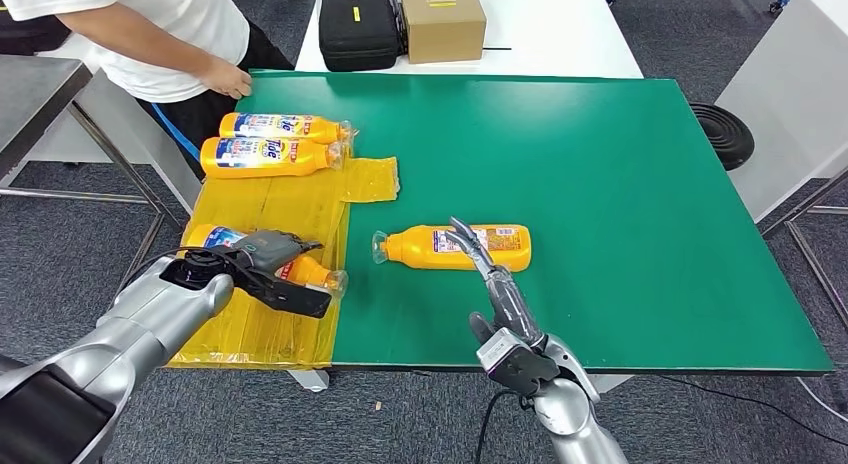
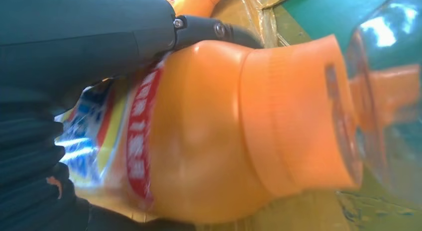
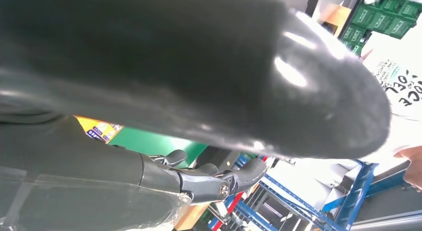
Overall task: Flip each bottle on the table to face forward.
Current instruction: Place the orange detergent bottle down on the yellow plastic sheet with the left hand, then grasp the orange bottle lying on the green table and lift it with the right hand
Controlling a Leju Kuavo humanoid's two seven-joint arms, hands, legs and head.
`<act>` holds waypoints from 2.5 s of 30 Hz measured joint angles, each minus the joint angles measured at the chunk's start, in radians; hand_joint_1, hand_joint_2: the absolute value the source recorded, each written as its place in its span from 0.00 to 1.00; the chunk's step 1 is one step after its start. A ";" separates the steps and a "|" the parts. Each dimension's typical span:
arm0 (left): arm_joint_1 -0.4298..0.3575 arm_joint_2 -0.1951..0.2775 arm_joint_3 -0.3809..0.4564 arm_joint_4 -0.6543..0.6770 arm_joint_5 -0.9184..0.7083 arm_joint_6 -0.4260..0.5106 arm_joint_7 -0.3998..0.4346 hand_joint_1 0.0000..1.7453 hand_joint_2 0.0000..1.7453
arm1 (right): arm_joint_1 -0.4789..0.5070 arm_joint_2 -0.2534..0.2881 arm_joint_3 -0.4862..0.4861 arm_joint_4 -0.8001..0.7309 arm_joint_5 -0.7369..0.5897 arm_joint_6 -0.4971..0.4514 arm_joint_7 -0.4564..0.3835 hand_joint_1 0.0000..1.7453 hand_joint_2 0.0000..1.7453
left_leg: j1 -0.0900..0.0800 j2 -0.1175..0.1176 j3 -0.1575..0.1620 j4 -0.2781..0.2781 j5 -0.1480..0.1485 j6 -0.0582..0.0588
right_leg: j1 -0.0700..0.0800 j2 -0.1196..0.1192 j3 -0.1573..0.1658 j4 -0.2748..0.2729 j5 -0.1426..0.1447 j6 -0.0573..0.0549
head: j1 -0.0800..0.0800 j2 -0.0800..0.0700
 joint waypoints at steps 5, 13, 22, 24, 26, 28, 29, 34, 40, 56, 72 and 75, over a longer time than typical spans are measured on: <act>-0.004 -0.008 -0.011 0.016 0.003 0.006 -0.002 0.00 1.00 | 0.003 0.000 -0.005 0.000 0.001 0.000 -0.002 0.00 0.00 | 0.000 0.000 0.000 0.000 0.000 0.000 | 0.000 0.000 0.001 0.000 0.000 0.000 | 0.000 0.000; -0.003 -0.005 -0.017 0.036 0.008 0.030 -0.002 0.00 1.00 | 0.017 0.000 -0.006 0.004 0.012 -0.006 -0.016 0.00 0.00 | 0.000 0.000 0.000 0.000 0.000 0.000 | 0.000 0.000 0.001 0.000 0.000 0.000 | 0.000 0.000; -0.003 -0.004 -0.023 0.040 0.007 0.033 0.005 0.00 1.00 | 0.012 0.000 -0.007 0.020 0.010 -0.006 -0.020 0.00 0.00 | 0.000 0.000 0.001 0.000 0.000 0.000 | 0.000 0.000 0.002 0.000 0.000 0.000 | 0.000 0.000; -0.004 0.000 -0.024 0.040 0.009 0.035 0.004 0.00 1.00 | 0.011 0.000 -0.007 0.025 0.008 -0.006 -0.021 0.00 0.00 | 0.000 0.000 0.001 0.000 0.000 0.000 | 0.000 0.000 0.002 0.000 0.000 0.000 | 0.000 0.000; -0.004 0.007 -0.026 0.037 0.012 0.040 0.003 0.00 1.00 | 0.009 0.000 -0.007 0.031 0.003 -0.006 -0.023 0.00 0.00 | 0.000 -0.001 0.001 0.000 0.000 0.000 | 0.000 0.000 0.002 0.000 0.000 0.000 | 0.000 0.000; -0.004 0.016 -0.026 0.033 0.015 0.045 0.001 0.00 1.00 | 0.004 0.000 -0.007 0.038 -0.002 -0.006 -0.024 0.00 0.00 | 0.000 0.000 0.001 0.000 0.000 0.000 | 0.000 0.000 0.002 0.000 0.000 0.000 | 0.000 0.000; -0.004 0.019 -0.026 0.031 0.017 0.047 0.000 0.00 1.00 | 0.001 0.000 -0.007 0.041 -0.004 -0.006 -0.025 0.00 0.00 | 0.000 0.000 0.001 0.000 0.000 0.000 | 0.000 0.000 0.002 0.000 0.000 0.000 | 0.000 0.000; -0.003 0.032 -0.027 0.026 0.021 0.051 -0.001 0.00 1.00 | -0.011 0.000 -0.007 0.054 -0.006 -0.006 -0.027 0.00 0.00 | 0.000 -0.001 0.001 0.000 0.000 0.000 | 0.000 0.000 0.002 0.000 0.000 0.000 | 0.000 0.000; -0.002 0.058 -0.027 0.007 0.039 0.036 -0.011 0.00 1.00 | -0.016 0.000 -0.006 0.061 -0.011 -0.006 -0.030 0.00 0.00 | 0.000 0.000 0.001 0.000 0.000 0.000 | 0.000 0.000 0.002 0.000 0.000 0.000 | 0.000 0.000; 0.013 0.117 -0.028 -0.058 0.077 0.001 -0.040 0.00 1.00 | -0.027 0.005 -0.006 0.080 -0.014 0.000 -0.033 0.00 0.00 | 0.000 -0.001 0.001 0.000 0.000 0.000 | 0.000 0.000 0.002 0.000 0.000 0.000 | 0.000 0.000; 0.030 0.186 -0.028 -0.196 0.143 -0.009 -0.081 0.00 1.00 | -0.017 0.002 -0.007 0.077 -0.020 0.001 -0.032 0.00 0.00 | 0.000 0.000 0.001 0.000 0.000 0.000 | 0.000 0.000 0.002 0.000 0.000 0.000 | 0.000 0.000; 0.040 0.198 -0.027 -0.229 0.150 -0.001 -0.080 0.00 1.00 | -0.017 0.000 -0.007 0.077 -0.020 0.003 -0.032 0.00 0.00 | 0.000 0.000 0.001 0.000 0.000 0.000 | 0.000 0.000 0.002 0.000 0.000 0.000 | 0.000 0.000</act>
